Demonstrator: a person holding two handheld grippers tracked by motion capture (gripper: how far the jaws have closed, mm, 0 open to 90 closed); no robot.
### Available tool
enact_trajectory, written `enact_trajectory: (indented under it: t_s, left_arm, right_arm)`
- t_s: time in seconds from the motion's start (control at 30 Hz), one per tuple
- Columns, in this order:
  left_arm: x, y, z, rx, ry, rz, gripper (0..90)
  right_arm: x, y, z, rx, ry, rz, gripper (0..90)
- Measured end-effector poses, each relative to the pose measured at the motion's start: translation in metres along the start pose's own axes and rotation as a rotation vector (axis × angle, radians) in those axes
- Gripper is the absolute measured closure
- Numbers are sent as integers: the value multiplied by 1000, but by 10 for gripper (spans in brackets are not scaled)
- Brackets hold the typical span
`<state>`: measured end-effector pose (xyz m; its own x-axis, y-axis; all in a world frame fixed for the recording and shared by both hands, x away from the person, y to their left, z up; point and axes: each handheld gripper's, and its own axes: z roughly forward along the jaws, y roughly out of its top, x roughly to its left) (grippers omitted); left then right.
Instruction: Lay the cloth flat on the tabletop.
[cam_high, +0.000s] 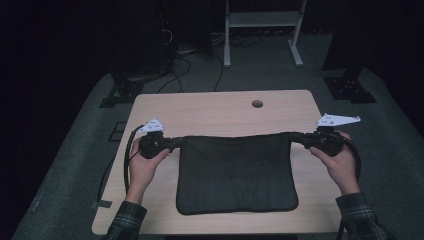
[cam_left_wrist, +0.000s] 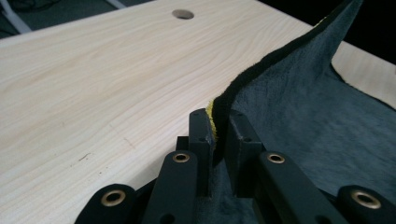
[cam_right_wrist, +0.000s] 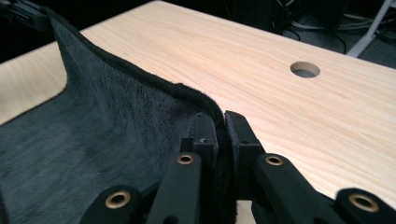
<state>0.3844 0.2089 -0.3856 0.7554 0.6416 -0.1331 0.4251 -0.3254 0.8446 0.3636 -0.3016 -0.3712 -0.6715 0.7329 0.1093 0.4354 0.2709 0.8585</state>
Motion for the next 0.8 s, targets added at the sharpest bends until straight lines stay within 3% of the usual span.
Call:
enact_trajectory:
  t_s: [0.43,0.8]
  left_arm:
    - [30,-7,37,57,49,-56,810]
    - [50,-13,59,93,89,-100,796]
  right_arm:
    - [-16,-6,31,41,-24,14,828]
    - [-39,-19,69,72,-47,96,825]
